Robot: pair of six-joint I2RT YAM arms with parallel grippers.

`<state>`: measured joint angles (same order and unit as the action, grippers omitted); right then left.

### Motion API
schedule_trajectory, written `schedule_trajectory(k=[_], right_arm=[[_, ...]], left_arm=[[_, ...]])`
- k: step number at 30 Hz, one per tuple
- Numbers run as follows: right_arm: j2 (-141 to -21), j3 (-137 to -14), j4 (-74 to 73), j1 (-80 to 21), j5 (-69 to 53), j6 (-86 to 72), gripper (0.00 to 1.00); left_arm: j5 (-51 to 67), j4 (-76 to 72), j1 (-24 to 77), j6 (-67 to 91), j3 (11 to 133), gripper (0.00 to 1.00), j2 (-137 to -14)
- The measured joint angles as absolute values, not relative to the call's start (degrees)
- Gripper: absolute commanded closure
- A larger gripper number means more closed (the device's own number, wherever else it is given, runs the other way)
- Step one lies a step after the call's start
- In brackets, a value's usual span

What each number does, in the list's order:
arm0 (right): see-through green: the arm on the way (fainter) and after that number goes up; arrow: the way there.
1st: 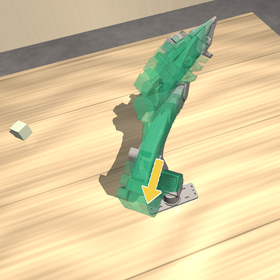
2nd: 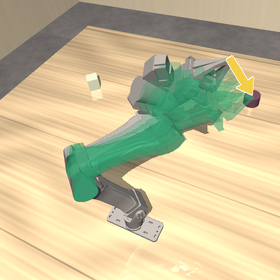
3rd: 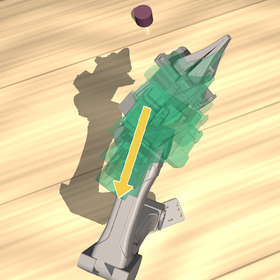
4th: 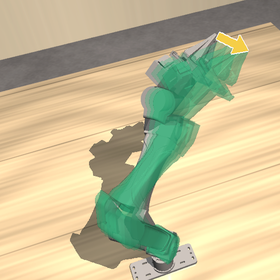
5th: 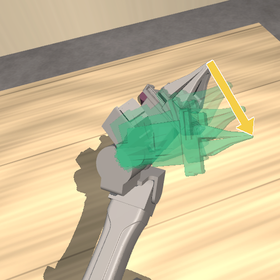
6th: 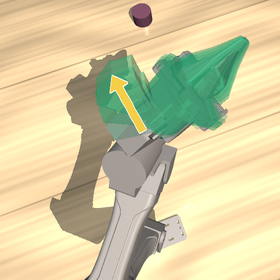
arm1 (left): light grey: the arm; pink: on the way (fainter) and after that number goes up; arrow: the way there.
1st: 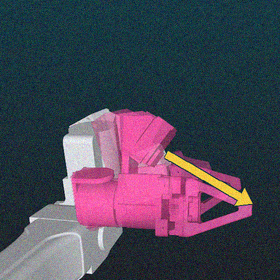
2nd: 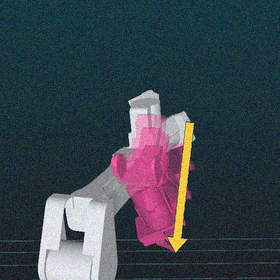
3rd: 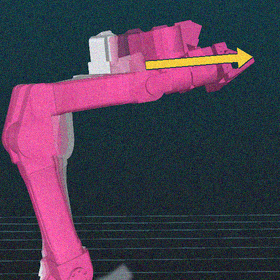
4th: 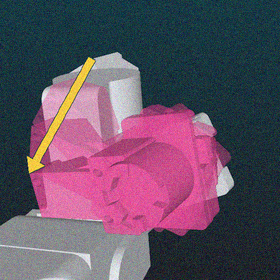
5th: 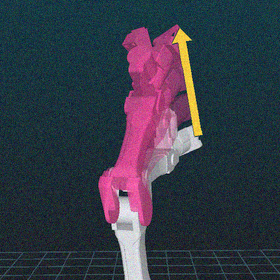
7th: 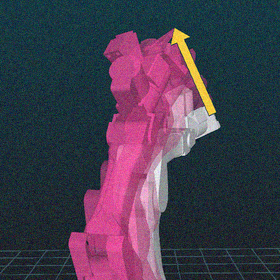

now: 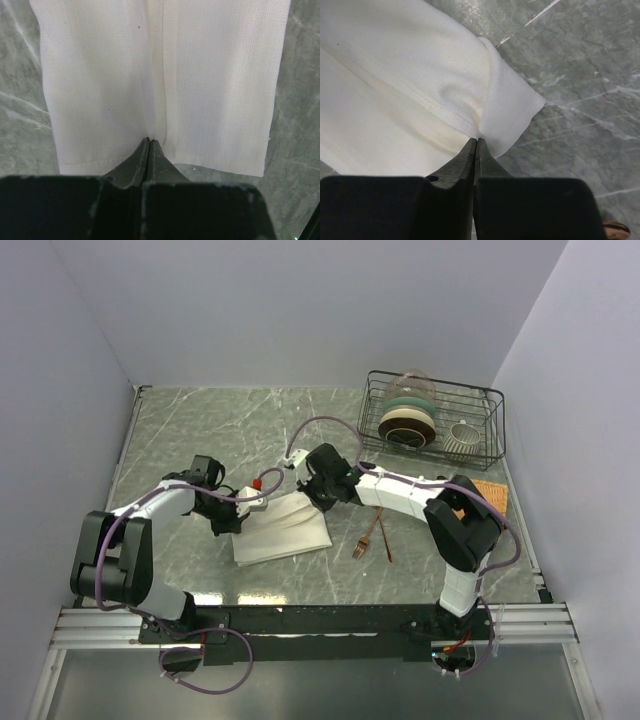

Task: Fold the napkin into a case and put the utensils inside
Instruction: Smooth out the 2/3-rectangle-folded napkin at the center of the board.

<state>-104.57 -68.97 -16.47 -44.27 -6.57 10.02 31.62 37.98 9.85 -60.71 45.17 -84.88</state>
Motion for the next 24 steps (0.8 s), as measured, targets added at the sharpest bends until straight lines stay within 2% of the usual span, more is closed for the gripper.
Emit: schedule_trajectory(k=[8, 17, 20, 21, 23, 24], right_arm=[[-100.1, -67.5, -17.0, -44.5, -6.8, 12.8, 1.0], [-104.6, -66.4, -17.5, -44.5, -8.6, 13.1, 1.0], [-107.2, -68.1, -18.7, -44.5, -9.1, 13.1, 1.0], [-107.6, -68.9, -19.4, -44.5, -9.2, 12.9, 1.0], [-108.1, -70.0, -20.8, -44.4, -9.5, 12.6, 1.0], [-108.2, -70.3, -21.2, -44.3, -9.8, 12.3, 1.0]], left_arm=[[31.7, 38.9, 9.8, -60.6, 45.2, 0.99, -80.3], [30.7, 38.3, 10.5, -60.8, 43.2, 0.94, -82.0], [30.5, 37.8, 10.6, -60.7, 43.2, 0.84, -83.5], [30.5, 37.8, 10.5, -60.7, 43.2, 0.76, -83.5], [30.7, 37.8, 10.2, -60.7, 43.2, 0.69, -83.2], [31.3, 38.1, 9.5, -60.6, 43.2, 0.62, -83.1]])
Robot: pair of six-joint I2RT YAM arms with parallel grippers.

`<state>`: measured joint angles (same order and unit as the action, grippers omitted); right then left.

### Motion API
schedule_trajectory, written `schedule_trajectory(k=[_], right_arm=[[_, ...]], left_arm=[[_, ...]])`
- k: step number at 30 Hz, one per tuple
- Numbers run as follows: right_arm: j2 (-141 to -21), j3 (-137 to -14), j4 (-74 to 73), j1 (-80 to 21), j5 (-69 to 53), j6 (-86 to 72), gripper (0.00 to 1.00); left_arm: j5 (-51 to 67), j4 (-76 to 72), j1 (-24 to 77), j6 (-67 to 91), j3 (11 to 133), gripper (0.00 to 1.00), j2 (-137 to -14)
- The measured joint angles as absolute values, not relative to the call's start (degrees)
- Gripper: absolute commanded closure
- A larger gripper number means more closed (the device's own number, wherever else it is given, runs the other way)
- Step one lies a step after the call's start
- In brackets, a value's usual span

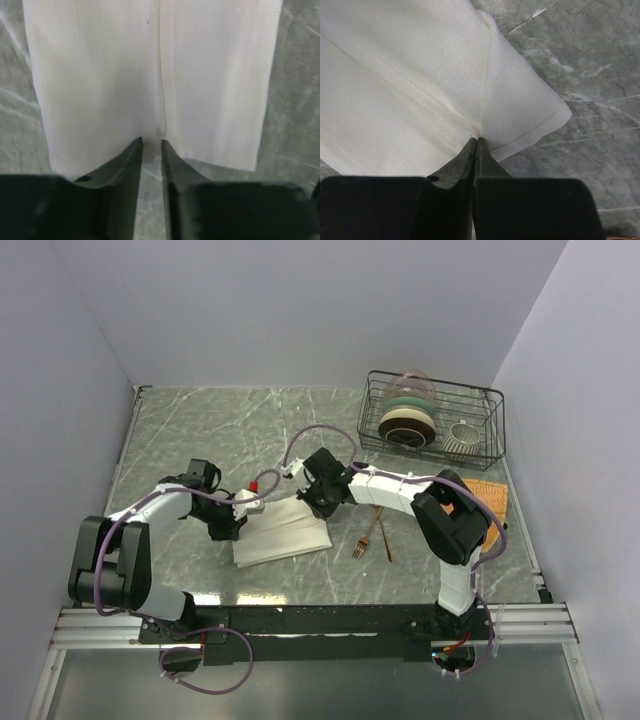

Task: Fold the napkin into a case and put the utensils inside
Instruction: Smooth out the 2/3-rectangle-folded napkin at the center of the board.

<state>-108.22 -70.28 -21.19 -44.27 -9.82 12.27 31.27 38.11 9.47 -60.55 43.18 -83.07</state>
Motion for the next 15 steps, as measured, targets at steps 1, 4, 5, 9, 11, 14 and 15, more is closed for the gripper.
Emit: schedule_trajectory(k=[1, 4, 5, 9, 11, 14, 15], right_arm=[[-108.3, -70.4, -21.5, -44.0, -10.3, 11.8, 1.0], [-108.3, -70.4, -21.9, -43.6, -11.6, 11.0, 1.0], [-108.3, -70.4, -22.1, -43.5, -11.7, 10.7, 1.0], [-108.5, -70.5, -22.2, -43.3, -12.1, 10.0, 1.0], [-108.7, -70.6, -22.2, -43.3, -12.3, 9.9, 1.0], [-108.8, -70.8, -22.4, -43.2, -12.5, 9.7, 1.0], [-108.9, -71.0, -22.6, -43.2, -12.6, 9.5, 1.0]], left_arm=[[32.3, 39.3, 8.1, -60.3, 43.5, 0.59, -82.8], [36.5, 42.9, 2.3, -59.2, 46.1, 0.53, -82.3], [37.4, 44.0, 0.0, -58.6, 47.8, 0.52, -82.3], [40.5, 44.1, -5.6, -53.6, 55.9, 0.48, -83.9], [42.0, 43.0, -5.7, -51.0, 58.4, 0.48, -86.2], [42.8, 41.8, -5.1, -47.7, 59.2, 0.48, -90.5], [42.8, 41.6, -4.9, -46.9, 59.2, 0.47, -91.8]])
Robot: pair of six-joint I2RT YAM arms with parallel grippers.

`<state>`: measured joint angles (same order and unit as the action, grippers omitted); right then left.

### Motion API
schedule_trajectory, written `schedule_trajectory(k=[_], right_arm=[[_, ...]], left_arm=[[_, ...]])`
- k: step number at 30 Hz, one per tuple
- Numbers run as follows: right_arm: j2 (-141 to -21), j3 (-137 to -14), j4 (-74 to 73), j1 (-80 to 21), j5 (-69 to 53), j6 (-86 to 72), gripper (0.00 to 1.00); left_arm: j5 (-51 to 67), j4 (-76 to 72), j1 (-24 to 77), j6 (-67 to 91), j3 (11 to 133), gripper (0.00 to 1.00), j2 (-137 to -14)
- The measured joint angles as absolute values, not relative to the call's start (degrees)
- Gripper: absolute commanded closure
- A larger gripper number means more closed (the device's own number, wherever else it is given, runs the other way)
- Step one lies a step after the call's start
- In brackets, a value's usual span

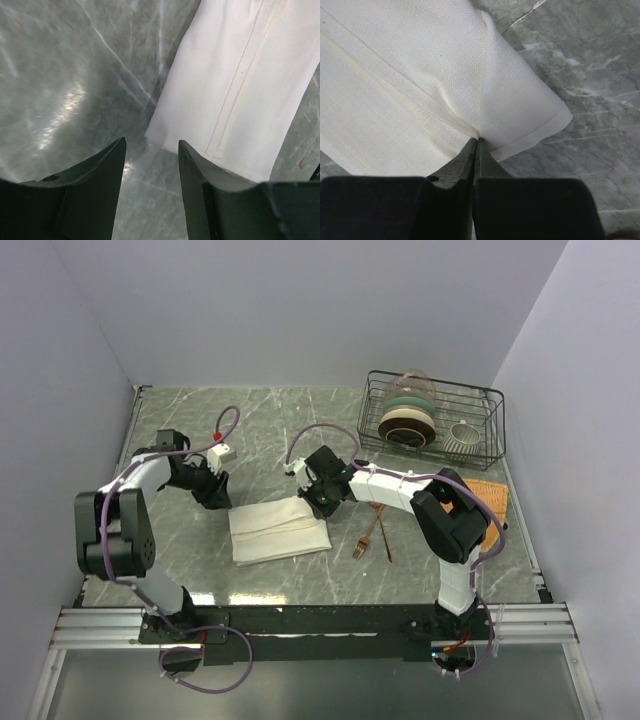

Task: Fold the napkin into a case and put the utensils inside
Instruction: Smooth out the 2/3-rectangle-folded napkin at the center of the board.

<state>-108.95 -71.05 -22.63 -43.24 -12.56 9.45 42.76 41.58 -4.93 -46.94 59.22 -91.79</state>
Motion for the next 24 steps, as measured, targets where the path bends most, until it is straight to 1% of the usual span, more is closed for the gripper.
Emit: schedule_trajectory(k=[3, 5, 7, 8, 9, 10, 12, 17, 19, 21, 23, 24], right_arm=[[-109.2, -71.4, -23.0, -43.2, -12.6, 8.8, 1.0], [-109.3, -71.6, -23.3, -43.2, -12.7, 8.5, 1.0], [-109.5, -71.9, -23.4, -43.2, -12.8, 8.2, 1.0], [-109.6, -72.0, -23.6, -43.2, -12.8, 8.1, 1.0], [-109.7, -72.1, -23.6, -43.2, -12.7, 7.9, 1.0], [-109.8, -72.1, -23.6, -43.2, -12.7, 7.7, 1.0], [-109.8, -72.1, -23.6, -43.2, -12.6, 7.4, 1.0], [-110.6, -73.1, -23.6, -42.9, -13.0, 6.6, 1.0], [-111.0, -73.6, -23.5, -42.9, -13.2, 6.4, 1.0], [-111.2, -73.9, -23.6, -42.9, -13.2, 6.2, 1.0], [-111.2, -74.0, -23.7, -42.9, -13.3, 6.0, 1.0], [-111.2, -74.1, -23.8, -42.9, -13.3, 5.9, 1.0]], left_arm=[[42.7, 41.3, -4.1, -44.9, 59.4, 0.47, -96.2], [42.6, 41.4, -3.5, -44.1, 59.8, 0.49, -98.2], [42.4, 41.5, -2.9, -43.8, 60.4, 0.62, -99.6], [42.4, 41.8, -2.7, -43.9, 60.8, 0.7, -100.2], [42.4, 42.1, -2.6, -43.8, 61.1, 0.88, -100.7], [42.3, 42.5, -2.5, -43.6, 61.7, 0.93, -101.2], [42.3, 42.8, -2.8, -43.2, 62.9, 0.99, -102.3], [42.7, 42.9, -5.5, -42.1, 64.6, 0.99, -102.8], [42.7, 43.0, -5.9, -42.1, 64.6, 0.77, -102.9], [42.7, 43.1, -5.9, -42.2, 64.6, 0.59, -102.9], [42.5, 43.1, -6.1, -42.3, 64.6, 0.57, -102.9], [42.5, 43.0, -6.3, -42.3, 64.6, 0.59, -102.7]])
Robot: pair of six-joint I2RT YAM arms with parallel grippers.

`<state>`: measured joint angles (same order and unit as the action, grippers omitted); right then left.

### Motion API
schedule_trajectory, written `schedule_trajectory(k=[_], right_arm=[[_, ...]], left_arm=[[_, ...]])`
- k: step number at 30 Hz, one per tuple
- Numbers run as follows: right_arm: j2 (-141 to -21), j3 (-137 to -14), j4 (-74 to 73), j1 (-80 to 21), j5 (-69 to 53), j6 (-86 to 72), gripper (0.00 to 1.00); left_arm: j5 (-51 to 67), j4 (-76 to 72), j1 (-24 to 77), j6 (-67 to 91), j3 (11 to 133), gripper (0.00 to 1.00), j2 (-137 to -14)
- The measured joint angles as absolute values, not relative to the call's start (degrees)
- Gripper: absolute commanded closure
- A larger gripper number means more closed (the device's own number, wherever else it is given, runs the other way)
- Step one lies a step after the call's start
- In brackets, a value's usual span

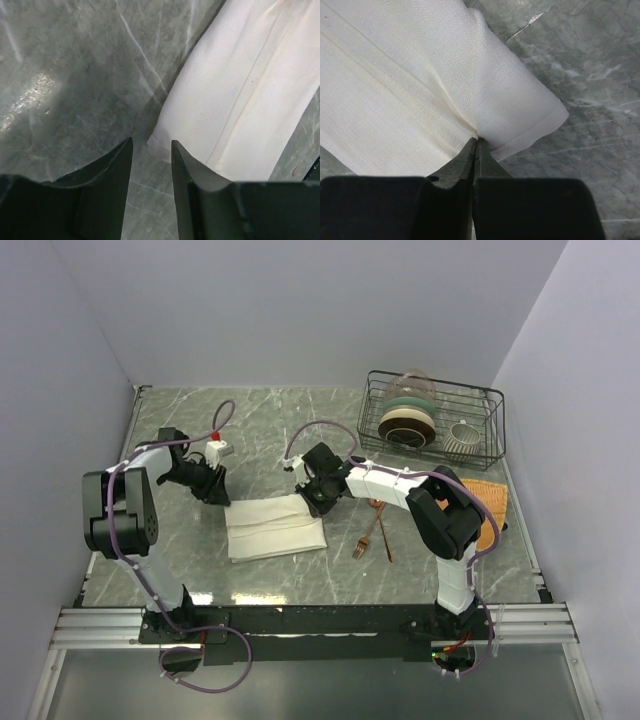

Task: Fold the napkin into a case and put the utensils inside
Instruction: Smooth out the 2/3-rectangle-folded napkin at the center of the board.

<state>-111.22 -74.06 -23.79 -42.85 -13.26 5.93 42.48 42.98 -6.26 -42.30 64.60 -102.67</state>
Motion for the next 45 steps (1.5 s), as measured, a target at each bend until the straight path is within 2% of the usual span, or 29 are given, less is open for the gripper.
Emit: schedule_trajectory(k=[7, 10, 18, 22, 29, 37, 45], right_arm=[[-111.5, -74.9, -24.8, -42.8, -13.5, 5.4, 1.0], [-111.6, -74.9, -24.9, -42.7, -13.8, 5.4, 1.0], [-111.6, -74.9, -25.1, -42.5, -14.7, 5.3, 1.0], [-111.6, -74.9, -25.3, -42.5, -15.1, 5.0, 0.92], [-109.2, -74.9, -30.0, -41.5, -20.4, 4.3, 0.57], [-101.0, -78.8, -34.9, -34.5, -33.2, 0.9, 0.55], [-106.9, -81.6, -25.7, -32.2, -39.9, -11.5, 0.56]], left_arm=[[48.1, 38.8, -6.9, -33.1, 62.1, 0.72, -93.2], [51.9, 34.7, -6.0, -25.0, 60.6, 0.81, -90.2], [55.4, 26.4, -4.4, -4.8, 51.0, 0.98, -96.7], [54.3, 25.5, -4.5, 0.2, 51.1, 0.99, -104.9], [56.1, 26.7, -5.1, 5.3, 52.5, 0.99, -109.6], [55.6, 26.8, -5.0, 6.3, 52.6, 0.99, -109.6], [55.6, 26.8, -5.0, 6.7, 52.6, 0.99, -109.6]])
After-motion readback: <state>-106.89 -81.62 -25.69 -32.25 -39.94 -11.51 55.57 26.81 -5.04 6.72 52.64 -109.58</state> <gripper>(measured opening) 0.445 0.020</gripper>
